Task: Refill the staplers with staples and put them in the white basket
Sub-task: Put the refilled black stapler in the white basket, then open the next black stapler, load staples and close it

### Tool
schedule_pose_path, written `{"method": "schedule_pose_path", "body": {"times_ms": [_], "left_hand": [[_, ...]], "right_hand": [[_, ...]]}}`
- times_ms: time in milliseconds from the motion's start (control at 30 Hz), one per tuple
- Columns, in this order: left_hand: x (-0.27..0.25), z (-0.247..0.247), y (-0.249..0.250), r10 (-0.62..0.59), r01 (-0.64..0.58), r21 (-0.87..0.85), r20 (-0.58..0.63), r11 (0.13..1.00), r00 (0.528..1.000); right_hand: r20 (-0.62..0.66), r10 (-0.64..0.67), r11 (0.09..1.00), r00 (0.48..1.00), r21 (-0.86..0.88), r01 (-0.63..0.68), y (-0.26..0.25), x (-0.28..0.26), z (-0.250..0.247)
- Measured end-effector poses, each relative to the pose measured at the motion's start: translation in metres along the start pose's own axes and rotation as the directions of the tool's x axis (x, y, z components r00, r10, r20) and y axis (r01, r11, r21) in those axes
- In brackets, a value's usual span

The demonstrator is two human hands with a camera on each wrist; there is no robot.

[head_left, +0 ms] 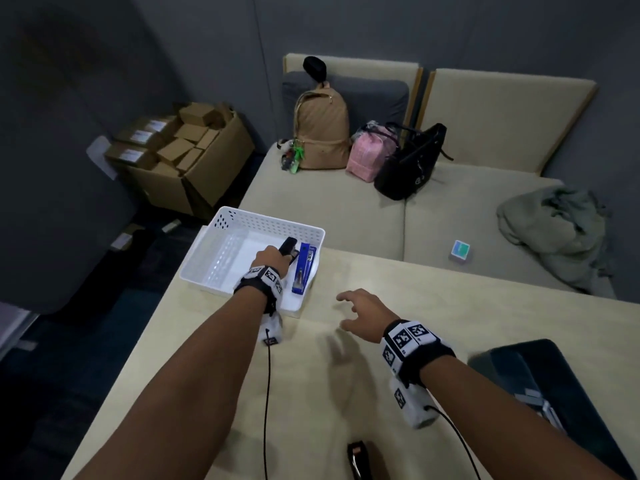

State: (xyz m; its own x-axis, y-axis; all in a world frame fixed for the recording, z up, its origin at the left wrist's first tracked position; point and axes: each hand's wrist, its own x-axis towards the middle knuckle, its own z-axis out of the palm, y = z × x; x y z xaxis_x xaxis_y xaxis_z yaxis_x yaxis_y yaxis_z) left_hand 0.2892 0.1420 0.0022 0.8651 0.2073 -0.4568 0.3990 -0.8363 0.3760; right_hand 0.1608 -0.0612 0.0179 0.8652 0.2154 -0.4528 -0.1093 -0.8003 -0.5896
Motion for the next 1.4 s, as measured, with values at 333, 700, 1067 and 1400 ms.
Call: {"method": "schedule_pose_path", "body": {"times_ms": [333,700,1067,1400], "left_hand": [[0.014,0.022,-0.002,0.028,-0.029,0.073,0.013,0.997,1.000],[-0.053,0.007,-0.005,0.231,-0.211,0.124,-0.184,0.970,0.955],[-0.232,0.127,-0.009,0.373,-0.853,0.128,0.859,0.507,0.350],[-0.289,0.184,-0.011,0.522,-0.932,0.357,0.785,0.058,0.333]], "right_hand": [[0.050,0.082,0.997,0.995,-0.008,-0.082,0.027,-0.004,-0.002],[0.156,0.034,0.993,0.987,-0.113,-0.016,0.021,-0.061,0.001],[0.134,0.101,0.984,0.986,-0.161,-0.079,0.092,-0.141,0.005],[0.049,0.112,0.993,0.992,-0.035,-0.111,0.140,-0.190,0.010]]}}
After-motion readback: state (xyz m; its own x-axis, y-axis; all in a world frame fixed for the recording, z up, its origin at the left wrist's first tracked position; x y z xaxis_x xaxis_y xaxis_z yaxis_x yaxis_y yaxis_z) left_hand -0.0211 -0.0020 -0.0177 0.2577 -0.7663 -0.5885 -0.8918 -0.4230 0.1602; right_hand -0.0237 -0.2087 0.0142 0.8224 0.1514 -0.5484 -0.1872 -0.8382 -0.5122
